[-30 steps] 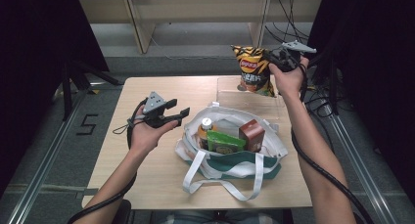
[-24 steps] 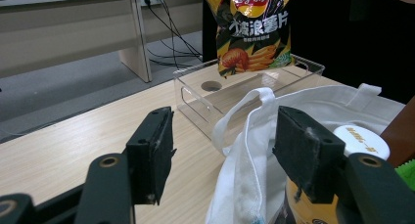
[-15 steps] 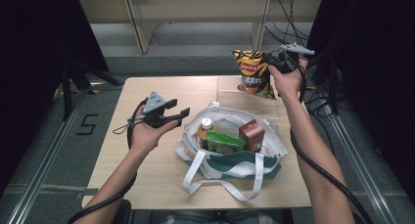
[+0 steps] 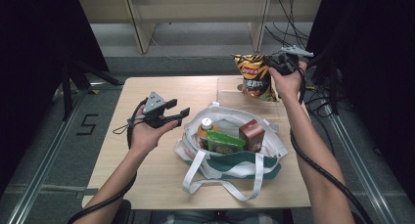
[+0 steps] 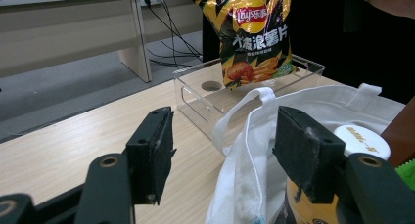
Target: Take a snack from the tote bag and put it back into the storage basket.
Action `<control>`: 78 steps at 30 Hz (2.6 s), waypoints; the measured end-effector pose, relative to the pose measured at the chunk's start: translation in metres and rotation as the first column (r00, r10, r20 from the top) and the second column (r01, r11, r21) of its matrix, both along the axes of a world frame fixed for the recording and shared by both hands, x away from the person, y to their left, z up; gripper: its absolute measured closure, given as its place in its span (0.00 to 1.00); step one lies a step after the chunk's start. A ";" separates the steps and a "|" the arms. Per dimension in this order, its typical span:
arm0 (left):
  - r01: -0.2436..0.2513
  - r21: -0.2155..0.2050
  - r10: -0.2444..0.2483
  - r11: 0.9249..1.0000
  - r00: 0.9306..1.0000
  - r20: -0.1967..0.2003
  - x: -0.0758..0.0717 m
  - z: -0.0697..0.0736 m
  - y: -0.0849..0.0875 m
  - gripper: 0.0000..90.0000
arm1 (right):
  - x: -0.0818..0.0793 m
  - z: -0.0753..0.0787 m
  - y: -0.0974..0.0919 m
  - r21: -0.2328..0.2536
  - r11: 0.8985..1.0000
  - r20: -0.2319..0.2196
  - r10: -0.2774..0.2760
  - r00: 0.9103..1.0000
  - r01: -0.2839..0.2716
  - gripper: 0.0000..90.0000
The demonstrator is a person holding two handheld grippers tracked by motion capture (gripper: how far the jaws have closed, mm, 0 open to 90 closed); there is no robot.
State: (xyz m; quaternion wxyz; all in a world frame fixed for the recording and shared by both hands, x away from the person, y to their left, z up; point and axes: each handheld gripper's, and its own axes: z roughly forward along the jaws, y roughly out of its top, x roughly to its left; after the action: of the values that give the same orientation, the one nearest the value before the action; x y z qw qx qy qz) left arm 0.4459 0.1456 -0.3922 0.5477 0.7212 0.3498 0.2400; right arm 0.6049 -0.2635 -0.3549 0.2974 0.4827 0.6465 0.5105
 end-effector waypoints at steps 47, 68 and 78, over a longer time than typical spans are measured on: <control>0.004 0.010 -0.004 1.000 1.000 -0.005 -0.001 -0.001 -0.002 0.43 | 0.009 -0.017 -0.015 -0.052 0.996 -0.070 -0.079 0.994 0.075 0.80; 0.004 0.008 -0.004 1.000 1.000 -0.002 -0.001 0.000 -0.002 0.43 | 0.003 -0.015 -0.008 -0.020 0.995 -0.180 -0.100 0.979 0.098 0.90; 0.005 0.009 -0.005 1.000 1.000 -0.005 -0.001 0.000 -0.002 0.43 | 0.001 -0.011 -0.005 0.001 0.996 -0.188 -0.086 0.978 0.088 1.00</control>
State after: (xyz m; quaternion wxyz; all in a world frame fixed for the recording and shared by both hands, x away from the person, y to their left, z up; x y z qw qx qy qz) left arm 0.4454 0.1433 -0.3925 0.5443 0.7251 0.3482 0.2384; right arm 0.6057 -0.2687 -0.3657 0.2548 0.5579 0.6475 0.4523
